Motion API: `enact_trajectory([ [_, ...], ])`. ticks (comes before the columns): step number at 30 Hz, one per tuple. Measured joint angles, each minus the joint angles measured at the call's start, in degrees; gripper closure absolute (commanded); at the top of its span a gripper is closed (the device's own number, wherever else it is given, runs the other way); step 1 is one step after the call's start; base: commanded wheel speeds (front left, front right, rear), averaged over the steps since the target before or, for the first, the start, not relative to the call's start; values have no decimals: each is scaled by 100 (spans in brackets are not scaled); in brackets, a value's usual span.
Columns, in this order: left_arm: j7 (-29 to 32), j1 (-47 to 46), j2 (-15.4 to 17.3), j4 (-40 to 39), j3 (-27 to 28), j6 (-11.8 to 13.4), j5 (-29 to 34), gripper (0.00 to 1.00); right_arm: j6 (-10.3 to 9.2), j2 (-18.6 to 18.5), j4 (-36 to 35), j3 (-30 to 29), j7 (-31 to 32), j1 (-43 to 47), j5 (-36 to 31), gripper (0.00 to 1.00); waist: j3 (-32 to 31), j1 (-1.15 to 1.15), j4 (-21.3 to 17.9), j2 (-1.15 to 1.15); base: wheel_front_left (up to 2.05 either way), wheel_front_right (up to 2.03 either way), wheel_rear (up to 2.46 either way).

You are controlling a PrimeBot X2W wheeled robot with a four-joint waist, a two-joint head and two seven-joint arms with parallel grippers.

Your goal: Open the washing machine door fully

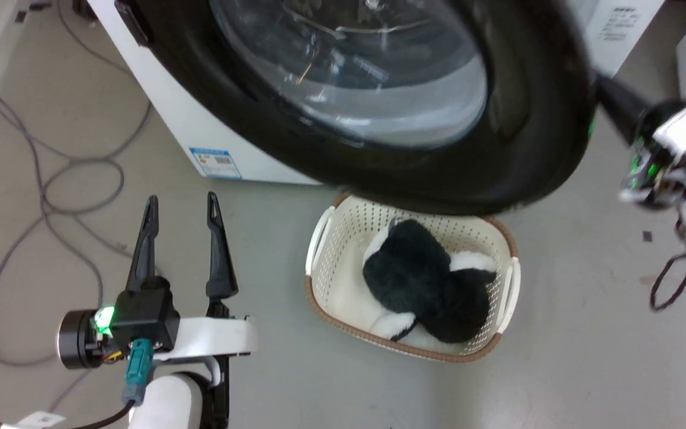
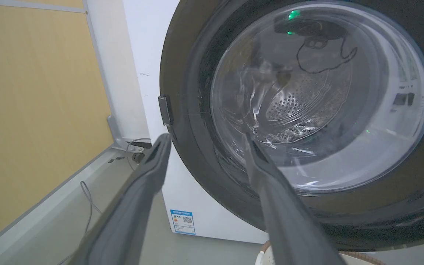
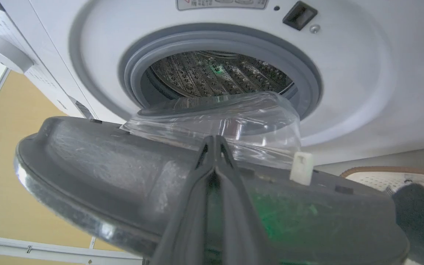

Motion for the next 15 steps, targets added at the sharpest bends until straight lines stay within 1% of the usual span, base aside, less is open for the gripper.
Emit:
enact_trajectory([
  [7, 0, 229, -1, 42, 64, -76, 52, 0, 5, 103, -969, 272, 215, 1070, 22, 100, -333, -1, -95, 0, 0, 0, 0],
  [12, 0, 369, 1, 66, 87, -160, 109, 0, 5, 240, -1764, 453, 209, 1939, 25, 100, -531, -1, -142, 0, 0, 0, 0],
  [15, 0, 436, 2, 89, 99, -167, 112, 0, 5, 313, -2105, 509, 112, 2418, 21, 100, -630, -1, -139, 0, 0, 0, 0],
])
